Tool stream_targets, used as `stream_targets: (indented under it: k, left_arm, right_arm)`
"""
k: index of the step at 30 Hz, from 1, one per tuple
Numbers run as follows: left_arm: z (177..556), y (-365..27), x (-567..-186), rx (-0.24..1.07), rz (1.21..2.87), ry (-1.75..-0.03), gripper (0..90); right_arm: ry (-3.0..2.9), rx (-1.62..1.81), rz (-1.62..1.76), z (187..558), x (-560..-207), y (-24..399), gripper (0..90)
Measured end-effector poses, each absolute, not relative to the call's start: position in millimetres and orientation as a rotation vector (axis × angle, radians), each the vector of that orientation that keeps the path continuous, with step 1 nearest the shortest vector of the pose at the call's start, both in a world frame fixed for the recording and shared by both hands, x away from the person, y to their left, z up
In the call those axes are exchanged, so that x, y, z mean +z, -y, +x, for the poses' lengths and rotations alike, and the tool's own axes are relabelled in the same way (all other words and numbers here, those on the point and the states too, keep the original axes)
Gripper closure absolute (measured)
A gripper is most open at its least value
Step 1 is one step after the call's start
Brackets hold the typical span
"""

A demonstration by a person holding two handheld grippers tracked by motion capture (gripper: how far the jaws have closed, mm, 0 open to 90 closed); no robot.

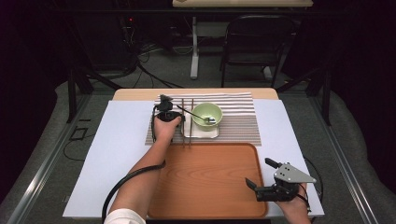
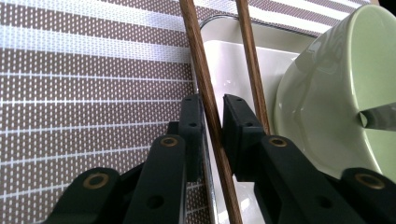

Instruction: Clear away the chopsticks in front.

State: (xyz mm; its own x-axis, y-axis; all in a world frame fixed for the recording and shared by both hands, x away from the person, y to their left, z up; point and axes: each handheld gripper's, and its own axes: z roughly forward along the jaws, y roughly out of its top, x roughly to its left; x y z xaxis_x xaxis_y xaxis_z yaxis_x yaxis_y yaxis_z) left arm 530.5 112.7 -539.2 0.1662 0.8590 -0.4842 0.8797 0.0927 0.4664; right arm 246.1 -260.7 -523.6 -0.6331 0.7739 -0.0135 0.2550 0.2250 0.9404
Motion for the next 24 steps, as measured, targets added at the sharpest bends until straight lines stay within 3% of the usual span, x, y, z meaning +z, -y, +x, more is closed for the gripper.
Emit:
stream_targets:
  k: [7, 24]
  left_arm:
    - [530.5, -116.9, -539.9, -0.067, 1.702, -1.686, 84.5]
    - [524.7, -120.8, -538.9, -0.068, 1.658, -1.703, 85.1]
  right_arm:
    - [-2.02, 1.405, 0.938, 246.2, -523.8, 260.6, 0.9]
    - [-2.022, 1.405, 0.939, 246.0, -523.7, 260.6, 0.9]
